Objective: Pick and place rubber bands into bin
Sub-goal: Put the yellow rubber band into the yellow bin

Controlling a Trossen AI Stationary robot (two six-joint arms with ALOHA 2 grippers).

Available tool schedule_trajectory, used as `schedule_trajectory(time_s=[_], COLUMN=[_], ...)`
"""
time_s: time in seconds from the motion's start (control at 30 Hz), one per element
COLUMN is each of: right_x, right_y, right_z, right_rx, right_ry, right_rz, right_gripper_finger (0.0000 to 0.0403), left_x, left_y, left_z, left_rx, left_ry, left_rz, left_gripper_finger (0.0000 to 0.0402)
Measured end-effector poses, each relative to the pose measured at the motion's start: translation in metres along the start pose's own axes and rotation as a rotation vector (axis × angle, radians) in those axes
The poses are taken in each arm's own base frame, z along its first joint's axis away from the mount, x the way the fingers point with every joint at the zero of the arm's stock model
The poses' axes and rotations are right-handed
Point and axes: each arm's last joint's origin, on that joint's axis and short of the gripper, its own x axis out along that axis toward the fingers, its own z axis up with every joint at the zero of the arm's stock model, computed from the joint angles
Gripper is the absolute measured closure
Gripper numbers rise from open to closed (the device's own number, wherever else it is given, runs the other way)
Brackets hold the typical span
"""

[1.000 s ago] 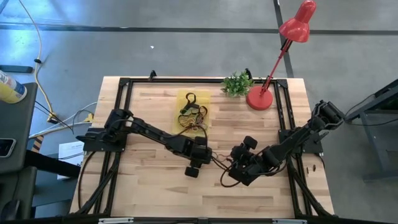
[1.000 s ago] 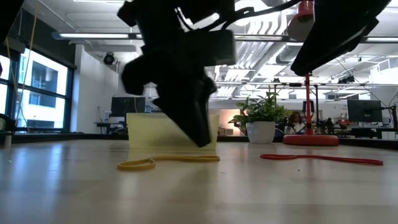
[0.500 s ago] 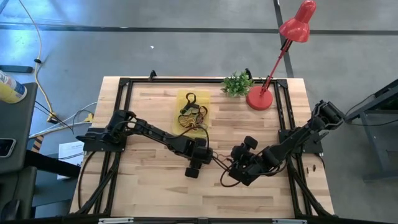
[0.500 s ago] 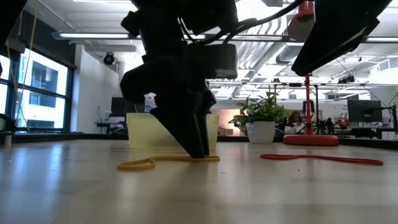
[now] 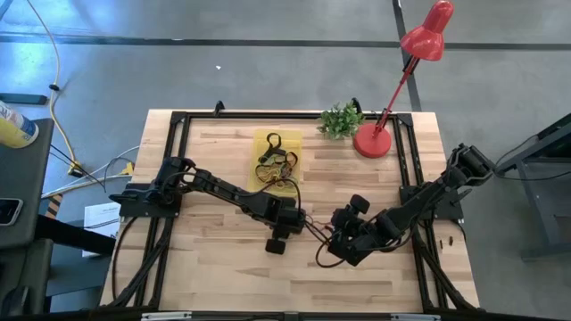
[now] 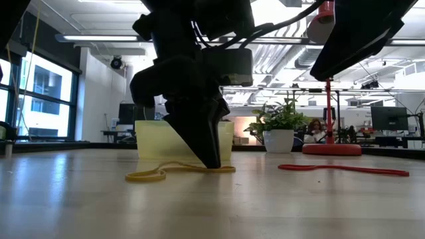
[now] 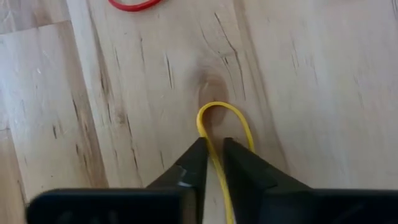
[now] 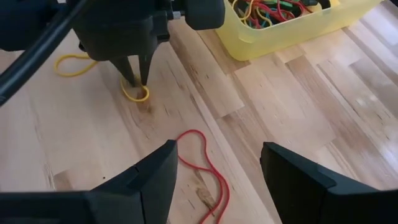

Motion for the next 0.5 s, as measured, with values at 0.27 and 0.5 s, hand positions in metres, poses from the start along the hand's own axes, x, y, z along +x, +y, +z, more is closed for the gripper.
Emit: schedule_trajectory(time_s=[0.27, 0.5], right_x=[0.0000, -0.0001], right_y=[0.0000, 0.0001], right_z=[0.0000, -0.0002], right_rx=[0.002, -0.004], right_ry=[0.000, 0.001], right_rz=[0.000, 0.001], right_gripper_finger=[0.0183, 0.0183], left_x=[0.0003, -0.0062], left_y=[0.0000, -0.0001], left_z=[-0.0008, 0.0004], left_rx=[0.032, 0.051], left_ry=[0.005, -0.008], left_rz=[0.004, 0.052], left_gripper_finger=[0.0393, 0.0399])
